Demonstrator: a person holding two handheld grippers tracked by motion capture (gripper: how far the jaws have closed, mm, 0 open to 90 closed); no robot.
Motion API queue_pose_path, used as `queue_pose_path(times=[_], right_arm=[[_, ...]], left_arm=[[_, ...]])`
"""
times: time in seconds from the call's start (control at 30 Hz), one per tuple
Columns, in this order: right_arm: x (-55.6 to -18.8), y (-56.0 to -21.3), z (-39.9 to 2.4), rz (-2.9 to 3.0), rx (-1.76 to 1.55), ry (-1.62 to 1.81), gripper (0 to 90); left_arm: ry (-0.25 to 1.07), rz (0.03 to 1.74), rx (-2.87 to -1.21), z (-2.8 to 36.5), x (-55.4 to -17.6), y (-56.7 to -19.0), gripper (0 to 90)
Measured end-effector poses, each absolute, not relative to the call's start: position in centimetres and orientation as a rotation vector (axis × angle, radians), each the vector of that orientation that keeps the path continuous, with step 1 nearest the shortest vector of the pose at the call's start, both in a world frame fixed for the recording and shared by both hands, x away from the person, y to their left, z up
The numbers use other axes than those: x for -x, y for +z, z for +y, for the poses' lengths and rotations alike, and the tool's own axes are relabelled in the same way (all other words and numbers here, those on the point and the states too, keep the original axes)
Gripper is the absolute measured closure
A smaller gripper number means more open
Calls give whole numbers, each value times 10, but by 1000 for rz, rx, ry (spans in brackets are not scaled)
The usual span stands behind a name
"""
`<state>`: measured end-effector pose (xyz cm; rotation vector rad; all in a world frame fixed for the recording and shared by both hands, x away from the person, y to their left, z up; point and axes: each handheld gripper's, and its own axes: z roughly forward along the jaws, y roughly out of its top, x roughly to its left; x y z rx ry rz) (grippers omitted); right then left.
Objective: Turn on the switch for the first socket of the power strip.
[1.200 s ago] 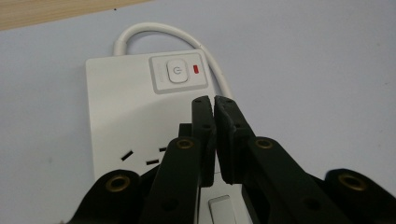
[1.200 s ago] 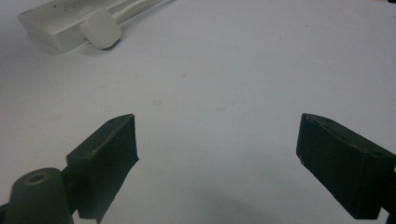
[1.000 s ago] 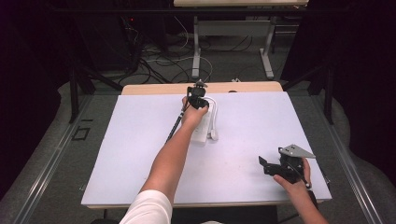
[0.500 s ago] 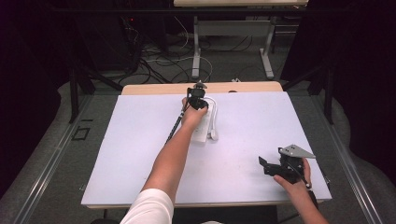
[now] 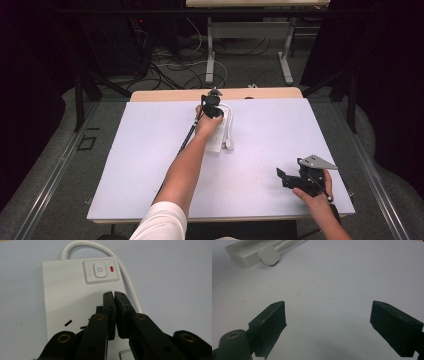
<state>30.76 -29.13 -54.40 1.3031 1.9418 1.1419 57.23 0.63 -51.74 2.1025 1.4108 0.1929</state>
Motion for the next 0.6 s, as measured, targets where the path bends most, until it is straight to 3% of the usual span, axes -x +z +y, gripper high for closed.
queue_pose_path(times=[0.6], right_arm=[[-307, -544, -290, 1951, -1305, 1146, 126]], left_arm=[[204, 1395, -2114, 6, -572, -518, 878]])
